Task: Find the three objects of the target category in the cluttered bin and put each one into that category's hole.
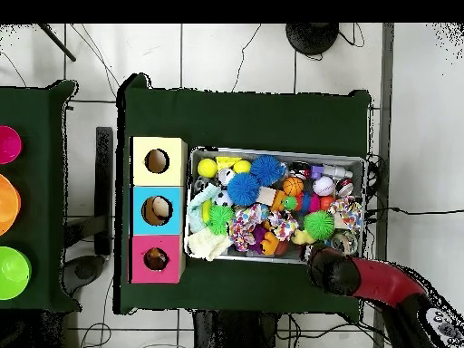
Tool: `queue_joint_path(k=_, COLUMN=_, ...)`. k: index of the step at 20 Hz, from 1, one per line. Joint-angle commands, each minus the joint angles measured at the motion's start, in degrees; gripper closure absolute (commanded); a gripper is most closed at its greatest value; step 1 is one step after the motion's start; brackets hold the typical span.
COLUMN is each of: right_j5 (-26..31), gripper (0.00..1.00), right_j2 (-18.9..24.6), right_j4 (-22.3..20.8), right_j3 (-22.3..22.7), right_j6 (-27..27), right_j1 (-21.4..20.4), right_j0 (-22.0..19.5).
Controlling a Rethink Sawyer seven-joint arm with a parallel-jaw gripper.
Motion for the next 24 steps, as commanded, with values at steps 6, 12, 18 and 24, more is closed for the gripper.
queue_joint_path(k=6, right_j5=-1.8, gripper=0.00, right_j2=2.2, right_j4=-3.8, right_j3=-13.3, right_j6=-0.4, right_j1=13.8, right_j0=0.8)
queue_joint_path(k=12, right_j5=-3.9, gripper=0.00, right_j2=1.1, right_j4=-3.3, right_j3=-12.6, right_j6=2.1, right_j1=14.0, right_j0=2.3)
queue_joint_path(k=18, right_j5=-3.9, gripper=0.00, right_j2=1.2, right_j4=-2.5, right_j3=-9.0, right_j6=2.5, right_j1=11.0, right_j0=2.5)
queue_joint_path(k=24, right_j5=2.3, gripper=0.00, right_j2=4.0, right_j4=2.7, right_j3=2.2, right_j6=3.2, right_j1=-2.5, right_j0=2.3)
